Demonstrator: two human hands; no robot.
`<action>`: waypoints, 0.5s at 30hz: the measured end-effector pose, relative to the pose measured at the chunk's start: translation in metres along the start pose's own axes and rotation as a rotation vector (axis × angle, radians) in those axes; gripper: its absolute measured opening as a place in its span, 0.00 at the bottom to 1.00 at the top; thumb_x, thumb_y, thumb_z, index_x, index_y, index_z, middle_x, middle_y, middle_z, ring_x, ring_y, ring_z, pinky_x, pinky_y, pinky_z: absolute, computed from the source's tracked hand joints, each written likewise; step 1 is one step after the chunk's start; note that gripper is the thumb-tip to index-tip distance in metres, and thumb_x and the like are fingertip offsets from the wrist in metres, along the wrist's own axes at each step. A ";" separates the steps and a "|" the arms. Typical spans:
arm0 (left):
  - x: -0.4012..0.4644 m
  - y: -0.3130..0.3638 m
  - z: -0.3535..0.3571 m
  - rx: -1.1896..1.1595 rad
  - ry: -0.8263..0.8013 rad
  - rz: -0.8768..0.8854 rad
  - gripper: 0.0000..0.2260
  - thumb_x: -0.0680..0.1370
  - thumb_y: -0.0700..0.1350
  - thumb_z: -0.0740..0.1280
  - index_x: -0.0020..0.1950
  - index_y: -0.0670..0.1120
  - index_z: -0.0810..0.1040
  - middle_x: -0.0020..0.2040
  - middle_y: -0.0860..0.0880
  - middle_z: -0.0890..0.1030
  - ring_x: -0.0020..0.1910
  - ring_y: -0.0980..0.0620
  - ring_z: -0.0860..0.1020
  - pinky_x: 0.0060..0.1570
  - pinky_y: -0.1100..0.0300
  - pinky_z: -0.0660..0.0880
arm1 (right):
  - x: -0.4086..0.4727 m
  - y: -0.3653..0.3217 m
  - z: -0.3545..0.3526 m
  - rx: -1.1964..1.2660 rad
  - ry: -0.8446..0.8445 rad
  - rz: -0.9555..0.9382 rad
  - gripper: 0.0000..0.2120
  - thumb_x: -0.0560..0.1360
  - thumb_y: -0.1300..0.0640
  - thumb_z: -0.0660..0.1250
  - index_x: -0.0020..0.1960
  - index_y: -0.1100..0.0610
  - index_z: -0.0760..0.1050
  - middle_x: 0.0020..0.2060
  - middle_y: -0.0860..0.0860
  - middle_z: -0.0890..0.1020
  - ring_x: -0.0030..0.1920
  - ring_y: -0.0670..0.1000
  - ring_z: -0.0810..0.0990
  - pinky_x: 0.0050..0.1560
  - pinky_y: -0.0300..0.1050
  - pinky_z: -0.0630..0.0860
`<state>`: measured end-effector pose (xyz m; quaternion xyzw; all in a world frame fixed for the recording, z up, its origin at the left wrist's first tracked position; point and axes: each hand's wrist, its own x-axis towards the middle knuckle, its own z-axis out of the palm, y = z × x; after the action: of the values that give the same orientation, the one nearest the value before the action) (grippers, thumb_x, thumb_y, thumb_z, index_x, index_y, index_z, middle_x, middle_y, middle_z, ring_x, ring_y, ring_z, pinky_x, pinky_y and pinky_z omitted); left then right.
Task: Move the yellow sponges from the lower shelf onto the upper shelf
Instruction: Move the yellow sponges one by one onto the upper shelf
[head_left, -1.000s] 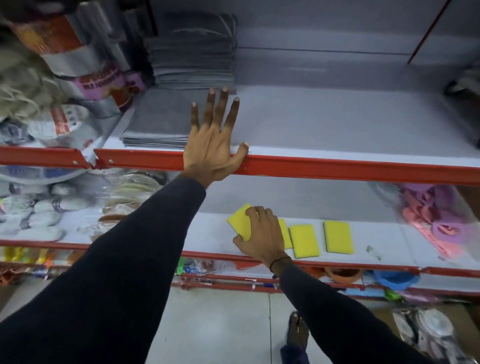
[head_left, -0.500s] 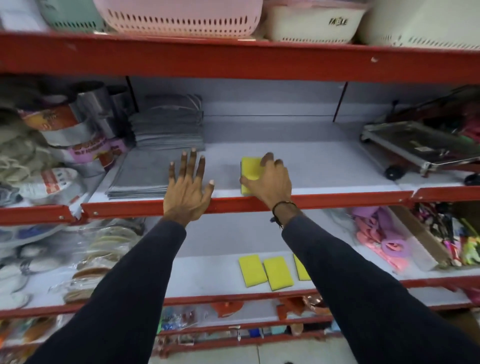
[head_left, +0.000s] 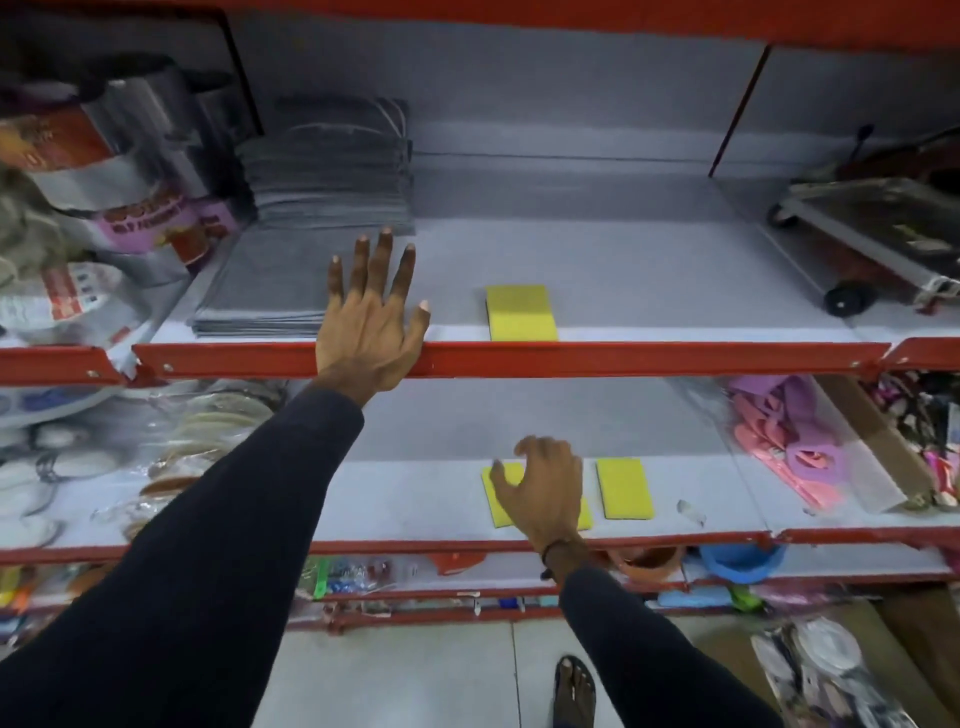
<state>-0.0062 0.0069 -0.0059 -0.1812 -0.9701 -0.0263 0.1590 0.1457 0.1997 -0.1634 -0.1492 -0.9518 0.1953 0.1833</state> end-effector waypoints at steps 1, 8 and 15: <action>0.002 0.000 0.001 -0.001 -0.004 0.004 0.34 0.81 0.62 0.38 0.86 0.51 0.38 0.86 0.45 0.35 0.85 0.42 0.37 0.82 0.37 0.39 | -0.008 0.010 0.023 -0.096 -0.195 0.019 0.23 0.73 0.41 0.66 0.57 0.58 0.80 0.55 0.57 0.84 0.62 0.61 0.79 0.61 0.58 0.72; 0.006 -0.005 0.002 0.035 -0.020 0.032 0.32 0.82 0.61 0.40 0.85 0.54 0.37 0.86 0.44 0.36 0.85 0.40 0.37 0.82 0.36 0.40 | -0.014 0.007 0.070 -0.323 -0.503 -0.162 0.31 0.71 0.47 0.71 0.70 0.58 0.71 0.65 0.62 0.79 0.71 0.65 0.73 0.79 0.63 0.59; 0.005 -0.001 -0.008 0.011 -0.030 0.029 0.33 0.82 0.60 0.41 0.86 0.54 0.39 0.86 0.44 0.37 0.85 0.40 0.38 0.82 0.37 0.39 | -0.013 -0.040 -0.017 0.313 0.012 -0.313 0.19 0.62 0.49 0.75 0.47 0.58 0.77 0.57 0.56 0.82 0.53 0.59 0.80 0.51 0.49 0.77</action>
<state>-0.0082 0.0071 0.0034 -0.1949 -0.9698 -0.0160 0.1459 0.1558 0.1656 -0.1360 0.0296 -0.9203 0.3090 0.2380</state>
